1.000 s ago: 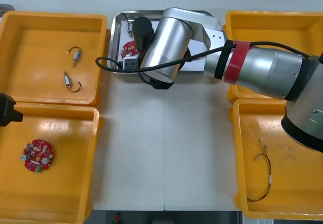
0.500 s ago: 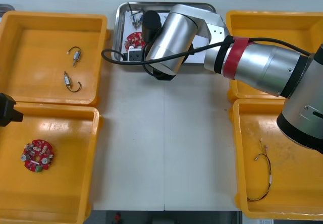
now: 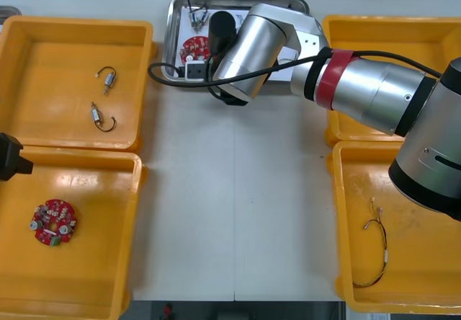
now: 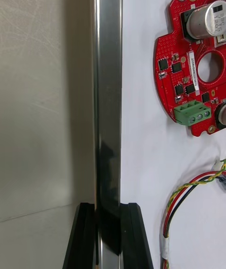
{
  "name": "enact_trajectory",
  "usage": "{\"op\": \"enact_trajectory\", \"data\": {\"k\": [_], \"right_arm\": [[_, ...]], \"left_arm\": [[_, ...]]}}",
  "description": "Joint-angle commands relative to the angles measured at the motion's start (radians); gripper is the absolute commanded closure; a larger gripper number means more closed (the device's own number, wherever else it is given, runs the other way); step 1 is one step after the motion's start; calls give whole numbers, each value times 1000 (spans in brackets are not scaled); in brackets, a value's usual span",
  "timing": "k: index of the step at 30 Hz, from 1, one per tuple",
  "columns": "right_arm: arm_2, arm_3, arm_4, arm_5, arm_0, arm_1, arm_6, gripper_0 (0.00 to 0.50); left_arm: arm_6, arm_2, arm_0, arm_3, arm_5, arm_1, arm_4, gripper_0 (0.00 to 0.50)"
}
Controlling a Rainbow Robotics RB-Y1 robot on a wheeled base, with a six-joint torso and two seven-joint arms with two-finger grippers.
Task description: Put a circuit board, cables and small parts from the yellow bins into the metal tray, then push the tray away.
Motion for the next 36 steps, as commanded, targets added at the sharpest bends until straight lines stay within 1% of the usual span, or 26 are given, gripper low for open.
{"op": "enact_trajectory", "data": {"k": [1, 3, 4, 5, 7, 8, 9, 13, 15, 18, 20, 21, 23, 24, 26, 27, 29, 32, 33, 34, 35, 36], "right_arm": [[-28, 11, 10, -31, -68, 18, 26, 500], [-28, 11, 12, -33, -68, 20, 29, 500], [-29, 11, 12, -33, -68, 18, 30, 399], [-28, 11, 12, -33, -68, 20, 32, 342], [-28, 11, 17, -33, -68, 18, 37, 62], [-28, 13, 15, -33, -68, 18, 38, 14], [-29, 11, 17, -34, -68, 18, 40, 0], [-39, 11, 12, -33, -68, 18, 52, 0], [-49, 10, -10, -22, -67, 18, 53, 0], [-106, -13, -39, 62, -61, 18, 55, 0], [-164, -70, -45, 139, -32, 18, 49, 0], [-181, -87, -45, 160, -21, 18, 47, 0], [-246, -164, -25, 245, 22, 17, 43, 0], [-261, -180, -20, 269, 33, 17, 41, 0], [-322, -276, 10, 371, 76, 14, 34, 0], [-336, -299, 20, 395, 85, 14, 30, 0], [-390, -395, 46, 506, 128, 6, 20, 0], [-440, -490, 56, 611, 172, -11, 3, 0], [-467, -546, 61, 670, 199, -23, -25, 0], [-476, -566, 60, 691, 211, -28, -36, 0], [-514, -645, 60, 766, 254, -42, -82, 0], [-523, -668, 61, 786, 268, -46, -95, 0]], "left_arm": [[-84, 27, 17, -27, 6, 44, -10, 0], [-84, 27, 17, -27, 6, 44, -10, 0], [-84, 27, 17, -27, 6, 44, -10, 0], [-84, 27, 17, -27, 6, 44, -10, 0], [-84, 27, 17, -27, 6, 44, -10, 0], [-84, 27, 17, -27, 6, 44, -10, 0], [-84, 27, 17, -27, 6, 44, -10, 0], [-84, 27, 17, -27, 6, 44, -10, 0], [-84, 27, 17, -27, 6, 44, -10, 0], [-84, 27, 17, -27, 6, 44, -10, 0], [-84, 27, 17, -27, 6, 44, -10, 0], [-84, 27, 17, -27, 6, 44, -10, 0], [-84, 27, 17, -27, 6, 44, -10, 0], [-84, 27, 17, -27, 6, 44, -10, 0], [-84, 27, 17, -27, 6, 44, -10, 0], [-84, 27, 17, -27, 6, 44, -10, 0], [-84, 27, 17, -27, 6, 44, -10, 0], [-84, 27, 17, -27, 6, 44, -10, 0], [-84, 27, 17, -27, 6, 44, -10, 0], [-84, 27, 17, -27, 6, 44, -10, 0], [-84, 27, 17, -27, 6, 44, -10, 0], [-84, 27, 17, -27, 6, 44, -10, 0]]}}
